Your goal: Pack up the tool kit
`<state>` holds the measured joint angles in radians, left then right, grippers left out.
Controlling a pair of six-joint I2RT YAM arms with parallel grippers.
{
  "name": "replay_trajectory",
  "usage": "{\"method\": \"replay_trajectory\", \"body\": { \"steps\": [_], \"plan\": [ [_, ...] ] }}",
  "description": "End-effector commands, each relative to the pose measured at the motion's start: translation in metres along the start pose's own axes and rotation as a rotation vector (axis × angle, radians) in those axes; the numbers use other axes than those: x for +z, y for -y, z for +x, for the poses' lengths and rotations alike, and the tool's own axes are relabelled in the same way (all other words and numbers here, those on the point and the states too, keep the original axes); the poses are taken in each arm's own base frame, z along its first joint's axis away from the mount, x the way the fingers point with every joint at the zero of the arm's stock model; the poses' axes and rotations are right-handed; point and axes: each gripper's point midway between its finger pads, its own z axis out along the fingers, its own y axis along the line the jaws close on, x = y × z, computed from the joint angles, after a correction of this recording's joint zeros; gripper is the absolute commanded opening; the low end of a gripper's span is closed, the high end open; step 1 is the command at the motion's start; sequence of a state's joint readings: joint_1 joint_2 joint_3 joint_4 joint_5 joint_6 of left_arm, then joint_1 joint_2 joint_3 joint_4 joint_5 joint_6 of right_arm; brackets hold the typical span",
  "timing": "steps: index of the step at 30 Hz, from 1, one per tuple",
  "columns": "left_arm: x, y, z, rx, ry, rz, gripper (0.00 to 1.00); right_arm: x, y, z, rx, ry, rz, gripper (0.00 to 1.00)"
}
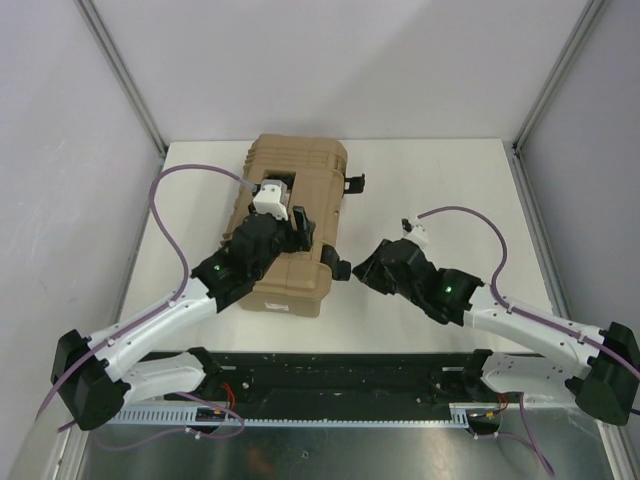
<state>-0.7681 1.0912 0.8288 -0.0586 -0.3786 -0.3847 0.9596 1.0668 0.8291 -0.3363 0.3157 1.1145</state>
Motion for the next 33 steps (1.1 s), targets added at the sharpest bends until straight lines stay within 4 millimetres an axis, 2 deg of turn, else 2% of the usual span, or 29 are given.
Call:
{"method": "replay_trajectory", "body": {
  "steps": [1,4,8,13,17,21,24,28,33],
  "plan": [
    [-0.038,0.008,0.086,0.052,-0.352,0.071,0.79,0.003,0.022,-0.005,0.01,0.03,0.114,0.27],
    [-0.042,0.006,0.058,0.06,-0.279,0.054,0.89,0.012,0.024,-0.001,-0.01,0.008,0.119,0.27],
    [-0.051,-0.008,0.034,0.077,-0.215,-0.016,0.95,0.028,0.024,0.009,-0.031,-0.034,0.118,0.27],
    [-0.066,-0.05,0.018,0.103,-0.142,-0.195,0.99,0.044,0.027,0.013,-0.073,-0.056,0.152,0.24],
    [-0.075,-0.075,0.017,0.1,-0.139,-0.279,0.99,0.054,0.022,0.011,-0.11,-0.056,0.158,0.22],
    [-0.078,-0.091,0.02,0.05,-0.162,-0.285,0.99,0.059,0.017,0.004,-0.142,-0.045,0.165,0.22],
    [-0.077,-0.09,0.026,0.079,-0.196,-0.244,0.99,0.065,0.018,0.002,-0.165,-0.051,0.175,0.22],
    [-0.073,-0.083,0.049,0.13,-0.282,-0.174,0.97,0.074,0.019,0.009,-0.192,-0.085,0.181,0.22],
    [-0.077,-0.083,0.078,0.097,-0.339,-0.145,0.96,0.084,0.019,0.024,-0.216,-0.14,0.173,0.21]
  ]
}}
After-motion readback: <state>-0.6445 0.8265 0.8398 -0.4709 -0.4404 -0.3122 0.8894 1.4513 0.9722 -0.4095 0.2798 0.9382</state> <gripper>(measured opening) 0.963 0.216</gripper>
